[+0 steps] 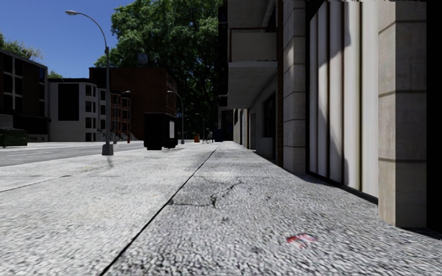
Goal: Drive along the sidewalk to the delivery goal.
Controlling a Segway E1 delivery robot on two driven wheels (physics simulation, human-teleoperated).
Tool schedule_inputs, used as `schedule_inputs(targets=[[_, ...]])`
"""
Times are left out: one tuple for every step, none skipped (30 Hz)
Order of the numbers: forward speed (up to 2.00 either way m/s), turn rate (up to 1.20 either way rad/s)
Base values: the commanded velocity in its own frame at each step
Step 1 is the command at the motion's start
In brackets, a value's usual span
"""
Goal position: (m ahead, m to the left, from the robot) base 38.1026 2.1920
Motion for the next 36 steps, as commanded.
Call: schedule_inputs(targets=[[2.0,0.0],[2.0,0.0],[2.0,0.0],[2.0,0.0],[2.0,0.0],[2.0,0.0],[2.0,0.0],[2.0,0.0],[2.0,0.0],[2.0,0.0],[2.0,0.0],[2.0,0.0],[2.0,0.0],[2.0,0.0],[2.0,0.0],[2.0,0.0],[2.0,0.0],[2.0,0.0],[2.0,0.0],[2.0,0.0],[2.0,0.0],[2.0,0.0],[2.0,0.0],[2.0,0.0],[2.0,0.0],[2.0,0.0],[2.0,0.0],[2.0,0.0],[2.0,0.0],[2.0,0.0],[2.0,0.0],[2.0,0.0],[2.0,0.0],[2.0,0.0],[2.0,0.0],[2.0,0.0]])
